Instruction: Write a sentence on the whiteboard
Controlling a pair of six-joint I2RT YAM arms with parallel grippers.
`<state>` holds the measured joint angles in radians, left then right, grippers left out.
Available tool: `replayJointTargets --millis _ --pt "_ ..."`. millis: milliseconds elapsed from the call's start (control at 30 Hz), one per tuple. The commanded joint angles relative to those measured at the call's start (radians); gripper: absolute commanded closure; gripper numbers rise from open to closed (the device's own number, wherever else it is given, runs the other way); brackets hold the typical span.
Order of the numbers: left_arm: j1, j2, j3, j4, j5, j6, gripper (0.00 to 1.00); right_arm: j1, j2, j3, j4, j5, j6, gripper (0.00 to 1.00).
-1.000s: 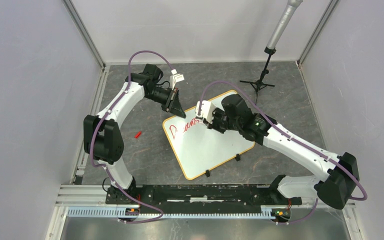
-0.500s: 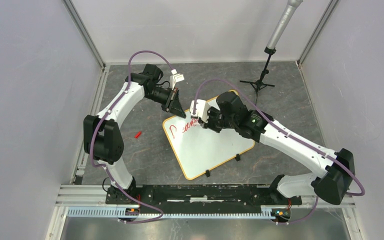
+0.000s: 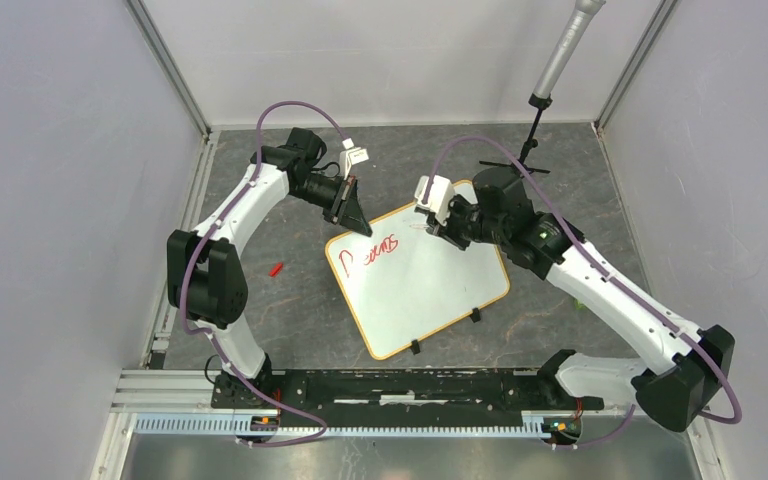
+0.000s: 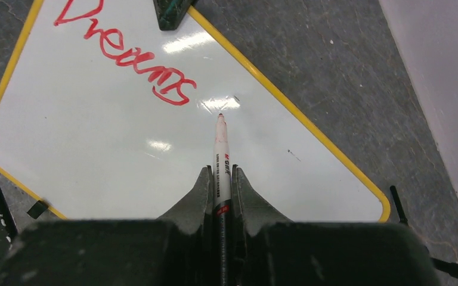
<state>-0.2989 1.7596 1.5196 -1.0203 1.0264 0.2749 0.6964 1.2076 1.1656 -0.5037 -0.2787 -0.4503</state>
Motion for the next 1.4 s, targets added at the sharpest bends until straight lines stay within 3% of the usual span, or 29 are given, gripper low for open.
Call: replayJointTargets --millis 0,1367 --pt "-0.053 0.026 -0.001 -0.028 -0.028 0.07 0.98 -0.027 -0.022 -0.02 0.023 -0.026 -0.008 1.0" --pt "-0.057 0.038 -0.001 -0.028 -0.04 0.077 0.97 -0.028 0.057 -0.044 0.069 0.052 -0.028 1.0"
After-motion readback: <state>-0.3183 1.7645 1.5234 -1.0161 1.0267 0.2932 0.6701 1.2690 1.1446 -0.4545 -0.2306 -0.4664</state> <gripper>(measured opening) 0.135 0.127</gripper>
